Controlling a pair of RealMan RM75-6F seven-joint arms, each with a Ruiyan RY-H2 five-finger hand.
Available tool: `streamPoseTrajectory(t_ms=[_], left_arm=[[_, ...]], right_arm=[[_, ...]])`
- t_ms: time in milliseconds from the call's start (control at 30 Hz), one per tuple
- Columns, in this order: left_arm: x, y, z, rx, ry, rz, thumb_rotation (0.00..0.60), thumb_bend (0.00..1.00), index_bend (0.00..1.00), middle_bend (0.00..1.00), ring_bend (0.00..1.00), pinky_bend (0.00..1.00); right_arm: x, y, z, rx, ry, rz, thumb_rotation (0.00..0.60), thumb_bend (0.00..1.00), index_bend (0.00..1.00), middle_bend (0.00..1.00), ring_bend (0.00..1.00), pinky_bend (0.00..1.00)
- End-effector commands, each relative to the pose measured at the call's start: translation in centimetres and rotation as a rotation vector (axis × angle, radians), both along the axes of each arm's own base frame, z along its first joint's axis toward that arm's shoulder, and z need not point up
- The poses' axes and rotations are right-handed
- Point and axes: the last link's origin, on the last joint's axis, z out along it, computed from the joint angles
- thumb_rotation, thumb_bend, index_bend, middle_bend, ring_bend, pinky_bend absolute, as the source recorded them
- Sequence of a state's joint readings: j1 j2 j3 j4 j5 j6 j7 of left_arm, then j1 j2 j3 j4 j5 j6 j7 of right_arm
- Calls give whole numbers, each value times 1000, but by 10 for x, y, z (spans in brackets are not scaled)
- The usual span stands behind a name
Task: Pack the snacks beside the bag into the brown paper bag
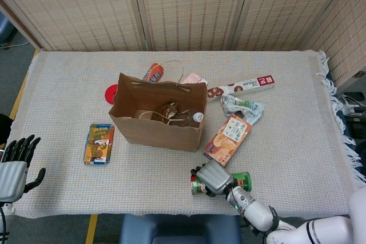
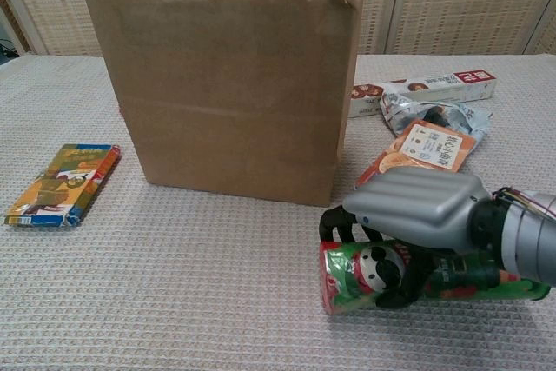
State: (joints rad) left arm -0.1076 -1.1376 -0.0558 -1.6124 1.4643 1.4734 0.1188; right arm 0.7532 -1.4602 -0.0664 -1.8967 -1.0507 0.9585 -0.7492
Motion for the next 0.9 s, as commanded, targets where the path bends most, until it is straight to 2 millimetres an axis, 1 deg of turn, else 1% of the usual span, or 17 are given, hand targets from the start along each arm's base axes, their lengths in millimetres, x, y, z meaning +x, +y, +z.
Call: streamPoseTrajectory(t_ms=[33, 133, 233, 433, 567, 667, 767, 833, 900], left_arm=[[0, 0, 0, 0, 0, 0, 600, 387, 47, 0, 0, 0], [0, 0, 0, 1, 2, 0, 600, 388, 46, 0, 0, 0], [0, 0, -1, 2, 4, 1, 600, 388, 47, 0, 0, 0], [0, -1, -1, 5, 8, 2, 600, 387, 46, 0, 0, 0], [0, 0, -1, 6, 8, 2, 600, 388, 46, 0, 0, 0], [0, -1, -1, 6, 9, 3, 600, 388, 46, 0, 0, 0], [0, -1, -1, 6, 8, 3, 600, 388, 46, 0, 0, 0], [0, -1, -1, 5, 8, 3, 600, 387, 47, 0, 0, 0], [0, -1, -1, 5, 7, 3, 600, 387, 47, 0, 0, 0]], right_arm=[[2, -2, 16, -32, -44, -8, 600, 358, 682, 596, 629, 637], [5, -4, 33, -58, -99, -27, 600, 362, 687, 599, 632, 648], [9, -8, 54, -100, -165, -38, 600, 361, 686, 599, 632, 663], [22, -22, 106, -228, -313, -37, 600, 362, 686, 599, 632, 663], [38, -32, 145, -344, -451, -16, 600, 361, 686, 599, 632, 664], [53, -39, 170, -426, -571, 11, 600, 362, 685, 599, 632, 664], [66, -44, 186, -478, -659, 34, 600, 362, 682, 599, 631, 663], [80, -48, 198, -530, -729, 71, 600, 361, 680, 599, 631, 663], [94, -54, 204, -581, -767, 112, 600, 361, 677, 599, 631, 663]])
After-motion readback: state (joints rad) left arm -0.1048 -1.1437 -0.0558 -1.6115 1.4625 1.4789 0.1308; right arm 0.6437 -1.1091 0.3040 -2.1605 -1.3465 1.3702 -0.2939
